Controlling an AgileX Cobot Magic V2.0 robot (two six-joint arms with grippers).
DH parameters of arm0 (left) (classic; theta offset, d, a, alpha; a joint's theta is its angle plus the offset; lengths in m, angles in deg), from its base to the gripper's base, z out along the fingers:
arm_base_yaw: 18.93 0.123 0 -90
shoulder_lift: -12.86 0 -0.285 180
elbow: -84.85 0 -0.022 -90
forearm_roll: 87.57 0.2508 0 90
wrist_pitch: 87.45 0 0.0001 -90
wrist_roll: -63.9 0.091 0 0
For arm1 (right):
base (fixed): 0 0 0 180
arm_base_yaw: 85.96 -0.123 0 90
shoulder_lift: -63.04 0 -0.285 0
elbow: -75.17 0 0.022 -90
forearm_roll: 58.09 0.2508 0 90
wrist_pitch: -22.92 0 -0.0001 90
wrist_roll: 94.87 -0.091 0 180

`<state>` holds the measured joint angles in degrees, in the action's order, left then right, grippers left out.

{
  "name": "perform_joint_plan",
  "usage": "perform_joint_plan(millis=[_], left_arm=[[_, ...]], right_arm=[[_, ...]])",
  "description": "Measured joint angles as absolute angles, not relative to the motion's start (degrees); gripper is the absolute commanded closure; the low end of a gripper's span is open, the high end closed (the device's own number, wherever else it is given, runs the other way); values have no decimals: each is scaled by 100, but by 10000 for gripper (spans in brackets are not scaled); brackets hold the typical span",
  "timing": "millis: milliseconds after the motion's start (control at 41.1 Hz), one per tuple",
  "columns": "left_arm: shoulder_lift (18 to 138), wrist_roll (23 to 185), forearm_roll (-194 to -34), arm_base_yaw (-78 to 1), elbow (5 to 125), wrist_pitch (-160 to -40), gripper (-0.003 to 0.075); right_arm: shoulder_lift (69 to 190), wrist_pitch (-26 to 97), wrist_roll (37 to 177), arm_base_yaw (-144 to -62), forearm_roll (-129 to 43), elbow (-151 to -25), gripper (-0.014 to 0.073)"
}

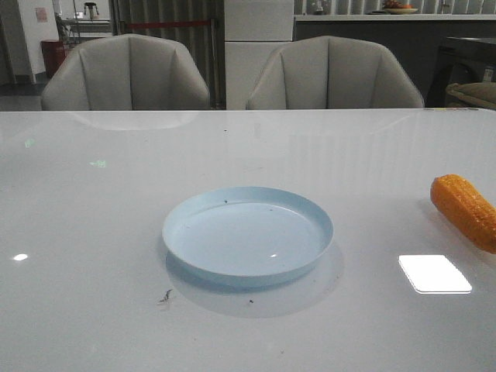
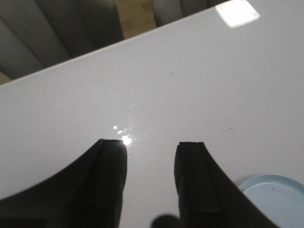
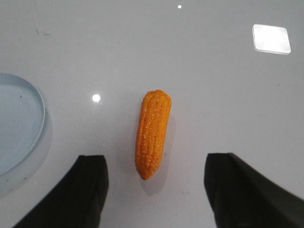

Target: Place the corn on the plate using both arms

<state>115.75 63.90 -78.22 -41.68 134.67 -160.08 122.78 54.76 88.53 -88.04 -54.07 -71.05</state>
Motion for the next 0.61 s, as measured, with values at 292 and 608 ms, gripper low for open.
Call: perform_joint_plan(millis=[292, 608], left_arm=[[9500, 5339, -6913, -4168, 9985, -15340, 391], [8216, 4701, -6850, -4168, 6183, -13560, 391]], right_arm=[[12278, 5742, 8853, -8804, -5407, -7105, 53], [12291, 5752, 8801, -8804, -5383, -7105, 53]])
